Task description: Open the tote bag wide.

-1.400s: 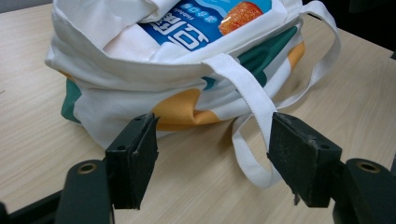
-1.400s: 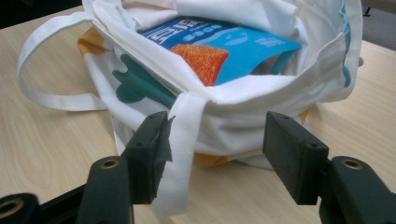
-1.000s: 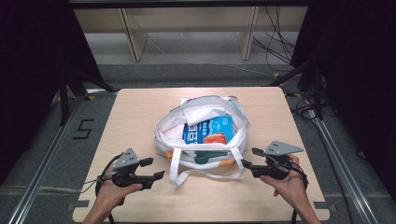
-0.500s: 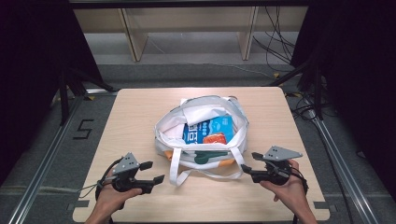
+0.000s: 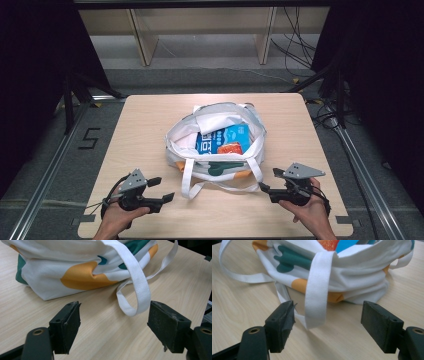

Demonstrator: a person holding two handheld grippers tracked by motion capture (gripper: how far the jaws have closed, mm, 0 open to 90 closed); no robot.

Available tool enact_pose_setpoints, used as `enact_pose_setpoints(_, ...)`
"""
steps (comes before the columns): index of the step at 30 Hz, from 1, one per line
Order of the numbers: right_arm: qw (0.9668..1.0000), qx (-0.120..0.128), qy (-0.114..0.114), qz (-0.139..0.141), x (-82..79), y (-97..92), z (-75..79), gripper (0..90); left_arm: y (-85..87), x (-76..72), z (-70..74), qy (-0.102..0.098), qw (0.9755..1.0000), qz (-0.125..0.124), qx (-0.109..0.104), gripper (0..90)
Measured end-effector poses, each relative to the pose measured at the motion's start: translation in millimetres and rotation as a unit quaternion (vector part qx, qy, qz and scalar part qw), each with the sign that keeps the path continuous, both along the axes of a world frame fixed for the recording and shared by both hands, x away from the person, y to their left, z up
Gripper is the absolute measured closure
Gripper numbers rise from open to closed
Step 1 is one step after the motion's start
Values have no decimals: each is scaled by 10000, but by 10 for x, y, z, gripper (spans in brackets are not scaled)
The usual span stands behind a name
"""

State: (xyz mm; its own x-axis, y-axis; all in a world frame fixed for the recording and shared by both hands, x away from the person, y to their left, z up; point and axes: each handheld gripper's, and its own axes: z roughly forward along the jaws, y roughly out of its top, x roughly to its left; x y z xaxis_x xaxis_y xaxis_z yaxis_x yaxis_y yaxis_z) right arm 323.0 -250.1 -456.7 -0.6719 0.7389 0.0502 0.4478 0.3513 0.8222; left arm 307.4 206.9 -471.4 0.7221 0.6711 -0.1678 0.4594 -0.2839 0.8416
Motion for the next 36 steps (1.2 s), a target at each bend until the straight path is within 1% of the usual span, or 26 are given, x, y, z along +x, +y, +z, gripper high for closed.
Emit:
enact_pose_setpoints(2, 9999, -40, -86, 78, 2, -8, -20, 279, 8, -4, -19, -65, 9999, -88, 35, 252)
enact_pose_setpoints(4, 10000, 14, 33, -21, -32, 5, -33, 280, 6, -28, -35, -3, 10000, -31, 52, 253)
enact_pose_setpoints(5, 10000, 30, 48, -40, -42, 8, -40, 280, 6, -35, -45, -39, 10000, -49, 46, 253)
enact_pose_setpoints(6, 10000, -3, -52, 31, -33, 0, -49, 280, 3, -46, -57, -11, 10000, -26, 10, 253)
enact_pose_setpoints(7, 10000, -19, 56, 45, -44, -1, -50, 280, 8, -48, -57, -49, 9999, -59, 83, 253)
enact_pose_setpoints(8, 10000, 12, 52, -27, -65, 10, -61, 279, 10, -52, -61, -29, 9999, -82, 87, 253)
enact_pose_setpoints(10, 9999, -84, -43, 68, -56, -5, -69, 279, -8, -79, -78, -4, 10000, 6, 3, 253)
enact_pose_setpoints(11, 10000, -9, 6, 71, -69, 6, -79, 279, 0, -78, -79, -39, 9999, -85, 75, 253)
enact_pose_setpoints(12, 10000, -11, 51, 55, -88, 10, -77, 278, -14, -97, -91, 11, 10000, -19, 25, 253)
enact_pose_setpoints(13, 9999, -71, -19, 69, -89, -1, -74, 277, -21, -110, -94, 17, 10000, -46, 62, 252)
enact_pose_setpoints(14, 9999, 41, 129, -16, -126, 19, -77, 275, -31, -129, -92, 11, 10000, -52, 71, 250)
enact_pose_setpoints(15, 10000, -44, -28, 57, -111, 1, -82, 268, -33, -139, -90, -31, 9999, -61, 136, 250)
enact_pose_setpoints(17, 9999, 2, 27, 106, -125, 8, -98, 262, -48, -171, -89, -53, 9998, -90, 159, 249)
enact_pose_setpoints(18, 9999, -63, -33, 91, -140, -2, -101, 262, -56, -182, -92, -86, 9998, -119, 103, 247)
enact_pose_setpoints(21, 9999, -83, -24, 119, -186, -2, -115, 256, -76, -231, -100, -68, 9998, -140, 143, 243)
enact_pose_setpoints(22, 9999, -71, 16, 151, -197, -2, -120, 255, -78, -240, -105, -102, 9996, -169, 223, 243)
enact_pose_setpoints(25, 9998, -66, -37, 170, -241, -15, -150, 254, -98, -273, -133, -105, 9993, -194, 292, 241)
enact_pose_setpoints(26, 9999, 11, 98, 113, -279, -4, -156, 253, -107, -287, -141, -89, 9994, -188, 282, 240)
enact_pose_setpoints(27, 9998, -71, -2, 191, -274, -24, -170, 250, -105, -295, -140, -106, 9991, -221, 349, 240)
enact_pose_setpoints(28, 9998, -73, 36, 185, -295, -24, -186, 246, -121, -316, -150, -113, 9992, -183, 323, 239)
enact_pose_setpoints(29, 9997, -124, -43, 223, -307, -33, -206, 245, -116, -322, -153, -101, 9989, -209, 409, 237)
enact_pose_setpoints(30, 9998, -68, 73, 198, -336, -22, -222, 245, -139, -339, -167, -107, 9994, -162, 277, 235)
enact_pose_setpoints(31, 9996, -123, -8, 250, -331, -37, -232, 243, -142, -347, -177, -99, 9993, -185, 305, 234)
enact_pose_setpoints(33, 9996, -44, 54, 287, -360, -35, -259, 238, -143, -359, -193, -156, 9990, -195, 370, 231)
enact_pose_setpoints(34, 9995, -24, 148, 280, -381, -30, -269, 238, -146, -375, -192, -84, 9991, -177, 364, 229)
enact_pose_setpoints(36, 9994, -121, 78, 307, -408, -37, -288, 239, -139, -384, -207, -83, 9991, -181, 365, 228)
